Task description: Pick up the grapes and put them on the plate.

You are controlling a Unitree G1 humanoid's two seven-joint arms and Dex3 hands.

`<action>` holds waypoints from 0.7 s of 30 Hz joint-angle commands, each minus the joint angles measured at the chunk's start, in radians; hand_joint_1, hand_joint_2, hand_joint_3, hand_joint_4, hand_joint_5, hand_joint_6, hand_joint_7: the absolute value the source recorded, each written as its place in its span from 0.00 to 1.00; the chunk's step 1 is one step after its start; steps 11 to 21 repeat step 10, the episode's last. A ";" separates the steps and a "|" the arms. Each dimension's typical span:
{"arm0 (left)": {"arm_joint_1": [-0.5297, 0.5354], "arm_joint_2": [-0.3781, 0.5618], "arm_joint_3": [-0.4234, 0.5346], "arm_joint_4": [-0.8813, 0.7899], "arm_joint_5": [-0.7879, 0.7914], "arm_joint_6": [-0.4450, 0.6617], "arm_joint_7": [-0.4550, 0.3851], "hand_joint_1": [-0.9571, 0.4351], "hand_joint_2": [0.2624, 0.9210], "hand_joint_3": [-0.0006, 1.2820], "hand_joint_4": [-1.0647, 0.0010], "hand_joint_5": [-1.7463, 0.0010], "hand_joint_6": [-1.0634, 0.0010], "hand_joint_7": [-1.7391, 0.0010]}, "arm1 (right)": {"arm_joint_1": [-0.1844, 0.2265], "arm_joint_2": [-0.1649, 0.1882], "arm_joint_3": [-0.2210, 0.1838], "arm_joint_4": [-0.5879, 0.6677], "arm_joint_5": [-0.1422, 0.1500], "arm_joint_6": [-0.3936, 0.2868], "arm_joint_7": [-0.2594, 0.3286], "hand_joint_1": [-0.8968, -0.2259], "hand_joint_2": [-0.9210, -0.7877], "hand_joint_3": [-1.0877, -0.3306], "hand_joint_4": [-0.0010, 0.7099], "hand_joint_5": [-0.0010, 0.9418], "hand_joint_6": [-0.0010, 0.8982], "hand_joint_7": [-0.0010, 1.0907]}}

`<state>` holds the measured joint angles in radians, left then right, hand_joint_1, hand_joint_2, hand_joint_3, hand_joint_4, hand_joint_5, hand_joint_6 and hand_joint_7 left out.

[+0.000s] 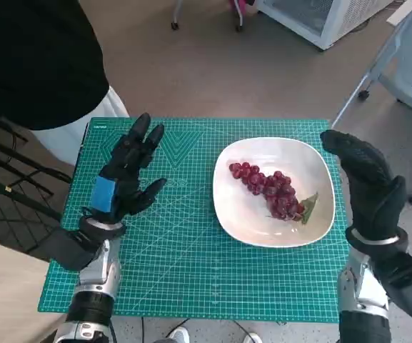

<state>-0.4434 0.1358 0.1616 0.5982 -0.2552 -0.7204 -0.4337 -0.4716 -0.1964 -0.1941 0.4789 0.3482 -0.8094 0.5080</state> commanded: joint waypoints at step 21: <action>0.019 -0.007 -0.001 -0.038 -0.008 0.012 -0.010 0.37 1.00 0.17 0.68 1.00 0.71 0.99 | 0.002 -0.007 -0.001 0.027 -0.005 -0.003 0.015 0.48 0.00 0.51 0.26 0.01 0.00 0.33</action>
